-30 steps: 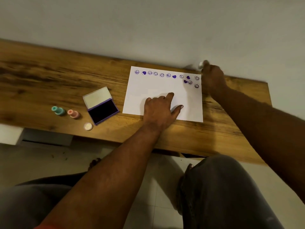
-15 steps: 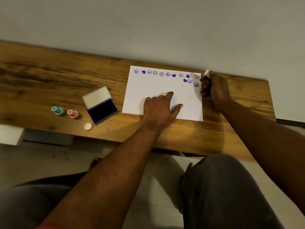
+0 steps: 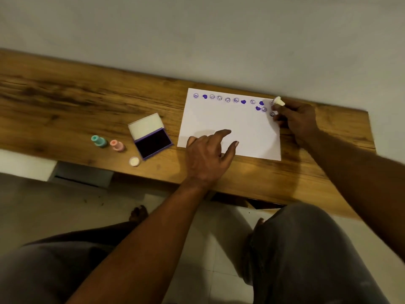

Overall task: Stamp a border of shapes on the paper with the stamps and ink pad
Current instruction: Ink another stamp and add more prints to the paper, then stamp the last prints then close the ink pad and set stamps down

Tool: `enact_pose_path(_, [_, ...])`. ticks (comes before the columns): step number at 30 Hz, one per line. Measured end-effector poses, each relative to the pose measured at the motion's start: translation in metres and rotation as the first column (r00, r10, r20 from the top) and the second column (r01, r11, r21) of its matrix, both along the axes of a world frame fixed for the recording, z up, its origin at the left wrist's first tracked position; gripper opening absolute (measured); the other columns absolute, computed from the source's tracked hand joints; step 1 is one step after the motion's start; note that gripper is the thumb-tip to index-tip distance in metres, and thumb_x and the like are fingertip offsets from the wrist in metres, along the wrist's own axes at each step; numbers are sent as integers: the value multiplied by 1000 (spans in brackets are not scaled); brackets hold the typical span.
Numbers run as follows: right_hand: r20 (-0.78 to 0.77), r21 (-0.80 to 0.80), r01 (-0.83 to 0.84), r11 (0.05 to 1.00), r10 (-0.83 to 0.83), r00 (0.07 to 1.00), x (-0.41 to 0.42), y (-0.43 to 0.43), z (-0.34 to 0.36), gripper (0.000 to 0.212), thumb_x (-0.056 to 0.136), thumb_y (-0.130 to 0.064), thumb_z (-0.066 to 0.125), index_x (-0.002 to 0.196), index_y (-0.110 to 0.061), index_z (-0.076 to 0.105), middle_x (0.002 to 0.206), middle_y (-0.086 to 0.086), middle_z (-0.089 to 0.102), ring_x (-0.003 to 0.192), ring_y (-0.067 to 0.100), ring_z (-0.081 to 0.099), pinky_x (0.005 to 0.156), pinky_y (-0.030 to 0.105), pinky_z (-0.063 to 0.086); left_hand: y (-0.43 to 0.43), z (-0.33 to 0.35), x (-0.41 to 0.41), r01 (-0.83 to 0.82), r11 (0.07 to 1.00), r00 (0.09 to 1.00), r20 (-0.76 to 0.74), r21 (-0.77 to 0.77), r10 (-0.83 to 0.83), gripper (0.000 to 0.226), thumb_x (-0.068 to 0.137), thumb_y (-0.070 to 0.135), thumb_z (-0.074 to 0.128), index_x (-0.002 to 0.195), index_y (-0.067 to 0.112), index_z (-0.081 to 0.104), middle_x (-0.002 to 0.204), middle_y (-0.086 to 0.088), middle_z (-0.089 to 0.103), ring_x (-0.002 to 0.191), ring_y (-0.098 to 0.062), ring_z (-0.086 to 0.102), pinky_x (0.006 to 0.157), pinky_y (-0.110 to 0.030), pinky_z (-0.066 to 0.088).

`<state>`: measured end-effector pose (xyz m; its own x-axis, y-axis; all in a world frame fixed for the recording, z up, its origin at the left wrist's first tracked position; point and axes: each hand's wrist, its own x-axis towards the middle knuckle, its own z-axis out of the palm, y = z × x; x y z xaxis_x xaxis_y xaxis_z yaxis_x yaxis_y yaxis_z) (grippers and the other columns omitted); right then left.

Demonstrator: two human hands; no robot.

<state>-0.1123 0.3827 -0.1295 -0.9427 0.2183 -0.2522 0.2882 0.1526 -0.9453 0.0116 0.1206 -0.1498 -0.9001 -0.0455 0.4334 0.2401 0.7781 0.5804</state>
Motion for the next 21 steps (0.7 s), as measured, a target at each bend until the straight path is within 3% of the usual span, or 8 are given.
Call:
enact_pose_path(3, [6,0,56,998,-56,998,0,-7,4,30,81,-36,85,109,-25,81,84,1,78,65,16,69,59,32,57,-39,-2,25,-134,988,991,21,74,133,32,96,46,73,119,24,76,73,12,62,77,-11,61,84,-38,44])
enact_pose_path(6, [-111,206,94,974,-72,991,8,-34,10,32,86,-53,75,108,-30,80,83,-3,76,58,8,65,59,32,56,-80,-9,47,-262,958,964,-11,114,265,24,95,39,75,112,22,75,82,11,62,86,-13,60,82,-39,43])
enact_pose_path(9, [-213,397,-38,917,132,968,25,-94,21,35,94,-49,68,116,-24,77,104,0,77,71,14,70,76,37,60,-114,-17,64,-397,905,917,28,151,398,26,93,34,78,114,19,76,101,2,70,104,-22,64,95,-42,45])
enact_pose_path(11, [-247,471,-186,862,331,911,39,-141,30,37,96,-38,70,126,-17,73,116,-3,73,81,13,69,79,26,57,-130,-21,74,-488,860,873,73,151,482,29,92,35,78,115,18,76,108,-2,70,109,-25,63,97,-49,47])
enact_pose_path(13, [-280,533,-348,771,549,787,56,-188,39,37,95,-29,73,128,-13,72,112,0,72,81,13,67,74,23,55,-146,-25,84,-552,819,834,108,158,542,33,92,38,76,118,18,75,109,-4,69,108,-27,63,92,-50,48])
enact_pose_path(17, [-192,712,-503,490,825,532,88,-262,51,37,92,-33,72,127,-19,73,109,-1,75,87,14,67,73,36,56,-167,-32,101,-607,780,793,179,156,582,43,90,47,77,122,19,74,113,-4,68,109,-28,62,92,-48,48])
enact_pose_path(19, [-98,785,-506,356,879,467,97,-288,51,40,92,-38,71,129,-23,72,113,-1,76,96,16,69,79,33,57,-171,-33,102,-608,778,789,224,160,571,46,89,49,79,124,21,73,117,-2,68,112,-25,61,95,-45,46])
enact_pose_path(21, [-8,818,-502,280,879,478,101,-308,52,40,91,-45,71,126,-26,73,113,-1,76,98,19,70,81,27,55,-172,-32,98,-615,769,782,254,173,569,46,88,49,80,123,20,74,117,-2,69,112,-24,61,95,-44,45])
